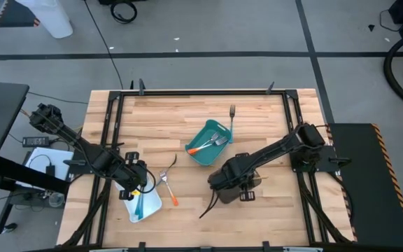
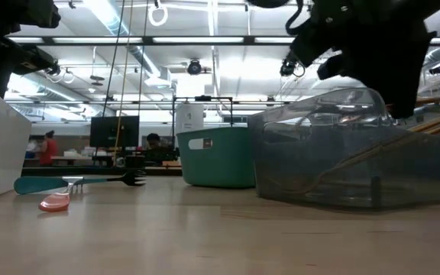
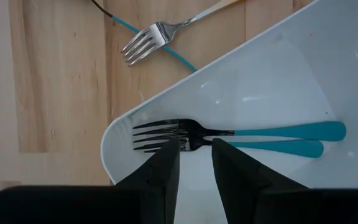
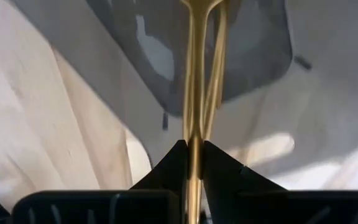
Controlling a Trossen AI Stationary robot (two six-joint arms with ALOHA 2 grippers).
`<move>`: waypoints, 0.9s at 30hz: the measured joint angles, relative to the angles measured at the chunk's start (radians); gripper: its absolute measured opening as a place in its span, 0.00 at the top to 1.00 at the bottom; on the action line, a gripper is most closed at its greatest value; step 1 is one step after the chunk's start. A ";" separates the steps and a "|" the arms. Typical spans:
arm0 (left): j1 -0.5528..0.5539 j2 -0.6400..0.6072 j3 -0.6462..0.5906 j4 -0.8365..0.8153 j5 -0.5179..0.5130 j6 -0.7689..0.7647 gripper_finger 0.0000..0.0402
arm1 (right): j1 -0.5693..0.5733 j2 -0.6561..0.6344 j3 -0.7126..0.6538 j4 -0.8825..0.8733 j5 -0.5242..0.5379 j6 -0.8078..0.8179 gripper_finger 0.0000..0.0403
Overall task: Sort silverware by color (type)
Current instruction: Put the gold fork into the black transparent bin, then adjust the white bin
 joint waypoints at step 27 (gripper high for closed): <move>0.000 0.000 0.063 0.212 0.003 0.027 0.75 | -0.050 -0.110 0.062 -0.015 0.208 0.052 0.74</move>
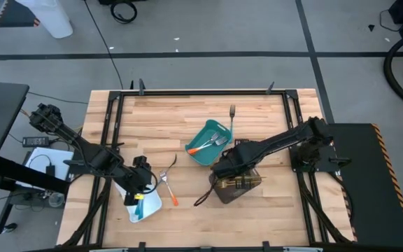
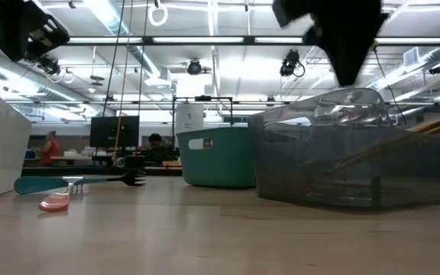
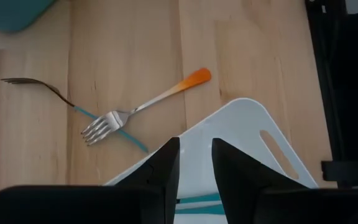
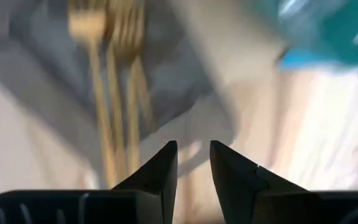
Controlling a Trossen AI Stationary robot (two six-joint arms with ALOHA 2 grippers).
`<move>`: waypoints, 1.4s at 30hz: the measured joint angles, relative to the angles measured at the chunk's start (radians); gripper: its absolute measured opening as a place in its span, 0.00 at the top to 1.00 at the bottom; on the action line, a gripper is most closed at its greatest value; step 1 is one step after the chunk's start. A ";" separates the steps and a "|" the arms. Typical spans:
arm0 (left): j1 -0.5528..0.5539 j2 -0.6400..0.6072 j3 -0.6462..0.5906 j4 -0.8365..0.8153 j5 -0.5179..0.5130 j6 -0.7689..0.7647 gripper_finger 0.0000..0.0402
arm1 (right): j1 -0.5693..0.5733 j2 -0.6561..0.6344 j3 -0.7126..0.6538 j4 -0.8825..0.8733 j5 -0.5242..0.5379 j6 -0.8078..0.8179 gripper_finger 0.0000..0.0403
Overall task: Sort silverware by color (type)
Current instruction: Adjust the white bin
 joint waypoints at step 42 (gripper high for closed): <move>0.020 0.000 -0.108 -0.447 -0.001 -0.504 0.57 | -0.016 -0.121 -0.125 0.621 0.602 -0.203 0.76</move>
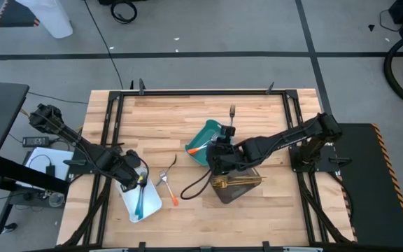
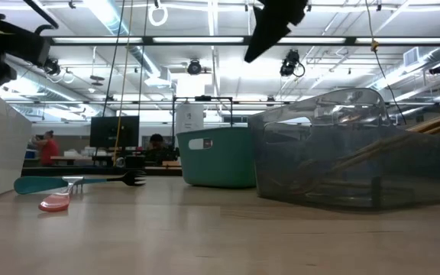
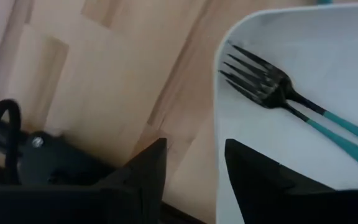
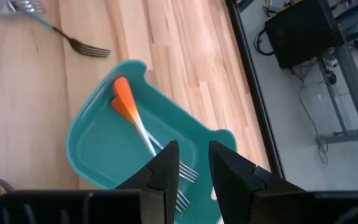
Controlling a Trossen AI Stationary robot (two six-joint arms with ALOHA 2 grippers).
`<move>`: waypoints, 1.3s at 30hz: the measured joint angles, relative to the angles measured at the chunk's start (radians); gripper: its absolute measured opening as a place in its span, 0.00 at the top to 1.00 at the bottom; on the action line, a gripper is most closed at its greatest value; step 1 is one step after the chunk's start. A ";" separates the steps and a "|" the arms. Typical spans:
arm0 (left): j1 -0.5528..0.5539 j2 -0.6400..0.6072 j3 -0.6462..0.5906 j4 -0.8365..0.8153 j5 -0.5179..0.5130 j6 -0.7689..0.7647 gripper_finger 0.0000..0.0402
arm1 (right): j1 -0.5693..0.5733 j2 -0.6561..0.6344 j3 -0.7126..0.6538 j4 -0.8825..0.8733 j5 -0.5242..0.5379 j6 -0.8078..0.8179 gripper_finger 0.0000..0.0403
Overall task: Sort silverware by color (type)
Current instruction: Adjust the white bin
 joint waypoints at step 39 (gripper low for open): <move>0.275 0.124 -0.004 0.239 -0.024 0.690 0.88 | -0.025 0.000 -0.028 0.023 -0.001 -0.041 0.77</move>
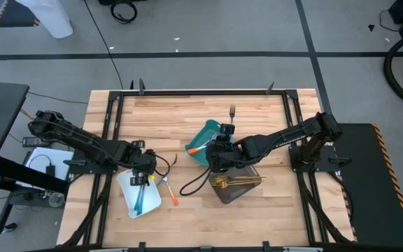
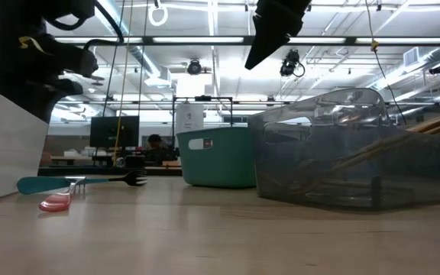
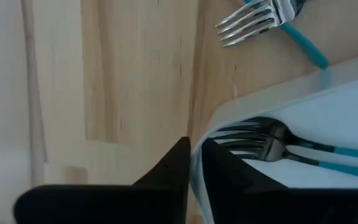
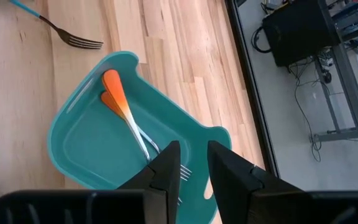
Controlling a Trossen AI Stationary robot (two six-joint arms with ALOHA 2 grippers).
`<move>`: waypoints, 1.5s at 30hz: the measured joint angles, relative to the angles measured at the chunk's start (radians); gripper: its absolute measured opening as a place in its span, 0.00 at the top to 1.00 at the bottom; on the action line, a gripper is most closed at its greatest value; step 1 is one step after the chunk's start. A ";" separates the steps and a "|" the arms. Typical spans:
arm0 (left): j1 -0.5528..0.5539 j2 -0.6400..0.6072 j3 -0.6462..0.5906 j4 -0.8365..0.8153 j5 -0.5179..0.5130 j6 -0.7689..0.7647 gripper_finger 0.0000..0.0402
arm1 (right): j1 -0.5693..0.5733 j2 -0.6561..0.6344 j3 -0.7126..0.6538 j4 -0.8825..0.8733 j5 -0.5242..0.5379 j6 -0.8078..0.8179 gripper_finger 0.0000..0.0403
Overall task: Sort silverware by color (type)
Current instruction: Adjust the white bin, then put the orange silver fork into the blue bin
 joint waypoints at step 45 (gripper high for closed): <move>0.107 0.014 0.081 -0.061 -0.285 0.121 0.61 | 0.003 0.000 0.000 0.009 -0.042 -0.015 0.77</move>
